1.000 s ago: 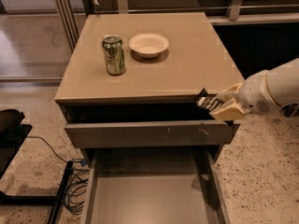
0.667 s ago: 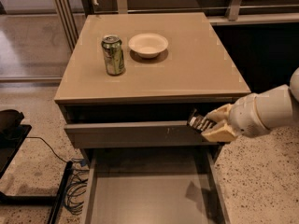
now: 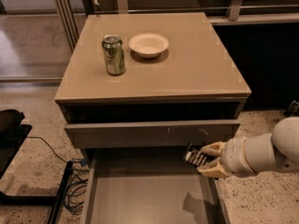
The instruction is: Place rxbar chocolate into middle drawer
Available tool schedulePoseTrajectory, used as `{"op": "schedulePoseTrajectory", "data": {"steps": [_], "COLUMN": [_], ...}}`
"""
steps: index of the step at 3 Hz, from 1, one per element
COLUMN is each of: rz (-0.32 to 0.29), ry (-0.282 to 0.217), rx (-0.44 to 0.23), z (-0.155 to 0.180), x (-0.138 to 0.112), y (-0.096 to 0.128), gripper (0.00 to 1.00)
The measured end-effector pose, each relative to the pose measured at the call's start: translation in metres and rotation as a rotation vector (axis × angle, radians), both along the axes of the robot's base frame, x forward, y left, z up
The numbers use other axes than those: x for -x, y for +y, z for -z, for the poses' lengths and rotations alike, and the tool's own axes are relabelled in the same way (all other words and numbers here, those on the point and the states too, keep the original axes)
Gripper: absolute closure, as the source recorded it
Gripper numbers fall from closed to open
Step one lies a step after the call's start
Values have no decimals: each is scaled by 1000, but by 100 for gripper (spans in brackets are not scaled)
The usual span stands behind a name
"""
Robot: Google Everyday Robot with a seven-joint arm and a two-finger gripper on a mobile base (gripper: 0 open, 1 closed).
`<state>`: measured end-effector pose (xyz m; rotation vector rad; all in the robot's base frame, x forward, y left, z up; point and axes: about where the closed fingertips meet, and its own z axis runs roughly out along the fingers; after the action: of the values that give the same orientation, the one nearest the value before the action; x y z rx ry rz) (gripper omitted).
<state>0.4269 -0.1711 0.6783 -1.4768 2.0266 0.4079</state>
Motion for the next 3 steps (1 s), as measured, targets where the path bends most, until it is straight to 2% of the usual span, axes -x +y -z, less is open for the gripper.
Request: {"op": "schedulePoseTrajectory", "data": {"steps": [1,2,3], "rz": [2,1,-46], "ry": [9,8,18], "rx": [-3,-3,-50], "z": [41,41,64], "x": [-9,-9,-12], "y": [3,3,28], "gripper": [100,100,100]}}
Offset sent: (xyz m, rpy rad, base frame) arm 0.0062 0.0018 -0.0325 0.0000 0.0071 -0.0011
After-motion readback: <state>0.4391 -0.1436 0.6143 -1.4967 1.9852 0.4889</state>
